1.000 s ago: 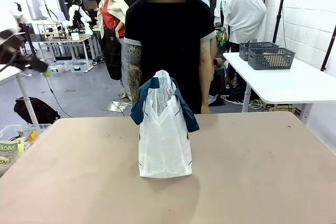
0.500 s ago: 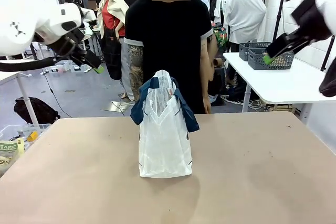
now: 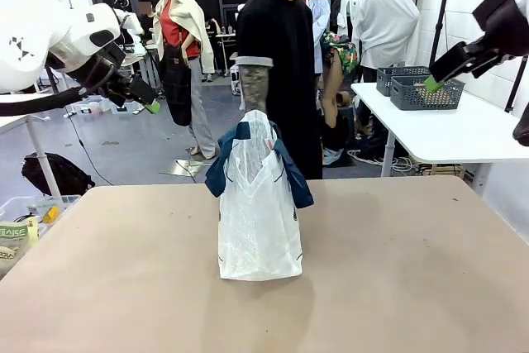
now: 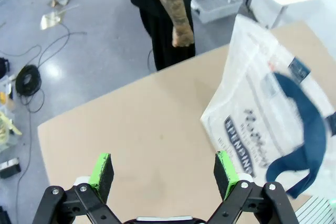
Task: Transfer purchased items from the store into the shopping bag.
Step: Open the Reusable shopping bag in the center of the table.
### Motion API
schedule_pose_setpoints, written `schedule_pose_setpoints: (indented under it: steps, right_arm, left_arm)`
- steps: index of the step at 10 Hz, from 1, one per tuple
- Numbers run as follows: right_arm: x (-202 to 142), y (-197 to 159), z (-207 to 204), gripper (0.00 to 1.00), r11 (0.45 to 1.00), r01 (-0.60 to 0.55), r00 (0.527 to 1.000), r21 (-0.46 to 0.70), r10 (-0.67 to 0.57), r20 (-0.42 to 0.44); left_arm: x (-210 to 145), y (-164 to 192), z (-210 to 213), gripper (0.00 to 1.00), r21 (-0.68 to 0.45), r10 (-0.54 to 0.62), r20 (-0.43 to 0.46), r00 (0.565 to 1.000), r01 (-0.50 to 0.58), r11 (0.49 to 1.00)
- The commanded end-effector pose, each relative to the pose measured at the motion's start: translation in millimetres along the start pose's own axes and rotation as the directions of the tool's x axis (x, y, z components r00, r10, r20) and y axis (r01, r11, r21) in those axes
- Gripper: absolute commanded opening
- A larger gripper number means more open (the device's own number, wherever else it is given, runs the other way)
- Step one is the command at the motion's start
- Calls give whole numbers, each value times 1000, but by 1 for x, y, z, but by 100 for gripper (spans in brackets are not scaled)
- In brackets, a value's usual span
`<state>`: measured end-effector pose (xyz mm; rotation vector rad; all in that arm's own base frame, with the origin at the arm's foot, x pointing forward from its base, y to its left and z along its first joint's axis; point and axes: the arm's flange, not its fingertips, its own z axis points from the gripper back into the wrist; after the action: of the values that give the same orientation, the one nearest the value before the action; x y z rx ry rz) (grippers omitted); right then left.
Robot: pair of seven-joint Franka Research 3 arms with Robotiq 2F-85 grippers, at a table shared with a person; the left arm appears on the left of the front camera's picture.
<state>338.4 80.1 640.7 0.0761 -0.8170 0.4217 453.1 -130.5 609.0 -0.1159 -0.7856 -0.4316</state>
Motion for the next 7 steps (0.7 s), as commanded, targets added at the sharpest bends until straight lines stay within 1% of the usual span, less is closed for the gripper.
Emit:
schedule_pose_setpoints:
  steps: [1, 2, 3, 4, 5, 6, 7]
  right_arm:
    - [41, 41, -19, 100, 994, -5, 1000, 108, 7, -16]
    - [65, 57, -30, 100, 994, 20, 999, 105, -16, -35]
    - [84, 79, -43, 100, 989, 36, 998, 142, -29, -57]
    - [99, 103, -63, 100, 984, 45, 994, 171, -28, -102]
    - [114, 120, -93, 100, 978, 62, 989, 200, -33, -141]
    - [118, 137, -115, 100, 977, 79, 979, 196, -39, -200]
    - [122, 147, -132, 100, 968, 106, 976, 227, -58, -208]
  left_arm:
    - [35, -26, -20, 100, -110, -40, 69, 997, 48, 993]
    - [59, -34, -36, 100, -134, -58, 50, 997, 64, 989]
    - [75, -45, -46, 100, -144, -79, 2, 997, 79, 986]
    - [88, -54, -55, 100, -174, -97, -37, 995, 89, 981]
    - [107, -64, -72, 100, -222, -104, -53, 993, 89, 971]
    - [116, -73, -87, 100, -240, -97, -114, 989, 67, 968]
    - [121, -78, -101, 100, -238, -98, -158, 983, 58, 969]
